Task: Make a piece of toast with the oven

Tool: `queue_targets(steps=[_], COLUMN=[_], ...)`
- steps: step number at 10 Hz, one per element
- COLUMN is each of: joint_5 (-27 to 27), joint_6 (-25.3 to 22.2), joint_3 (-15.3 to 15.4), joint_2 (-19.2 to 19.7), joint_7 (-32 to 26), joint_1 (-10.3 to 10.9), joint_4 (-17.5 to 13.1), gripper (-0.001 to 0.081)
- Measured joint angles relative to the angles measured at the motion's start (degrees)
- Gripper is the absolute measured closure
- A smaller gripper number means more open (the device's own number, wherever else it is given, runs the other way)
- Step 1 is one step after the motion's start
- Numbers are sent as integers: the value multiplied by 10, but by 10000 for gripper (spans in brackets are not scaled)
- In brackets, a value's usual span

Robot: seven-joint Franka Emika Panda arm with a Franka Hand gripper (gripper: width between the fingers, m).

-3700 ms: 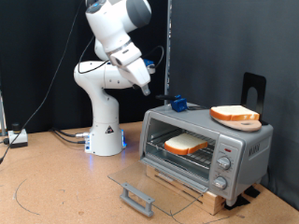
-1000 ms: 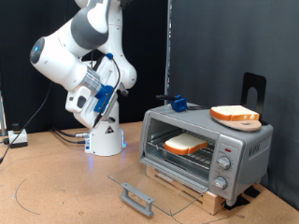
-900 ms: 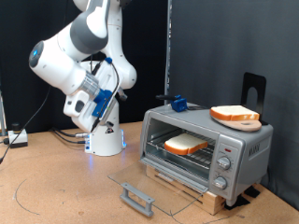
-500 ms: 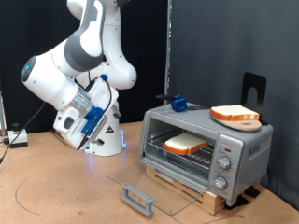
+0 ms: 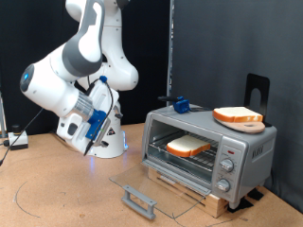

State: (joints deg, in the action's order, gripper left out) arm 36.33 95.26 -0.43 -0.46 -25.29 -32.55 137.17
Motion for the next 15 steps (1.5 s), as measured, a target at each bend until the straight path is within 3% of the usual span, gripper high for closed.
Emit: queue_targets(steps=[5,6,9,11,15], joint_5=[-45,-45,-37,-39,-58], joint_6=[18,17,-25,16,108], joint_3=[-12,-11,-12,-14,-30], joint_2=[123,123,131,151,222], joint_7=[11,10,-71,-96,-92], joint_1=[-2,-2,-8,-11,-12], joint_4=[-77,-76,-74,-67,-68], gripper=[-3,-3,-3,-3,-3])
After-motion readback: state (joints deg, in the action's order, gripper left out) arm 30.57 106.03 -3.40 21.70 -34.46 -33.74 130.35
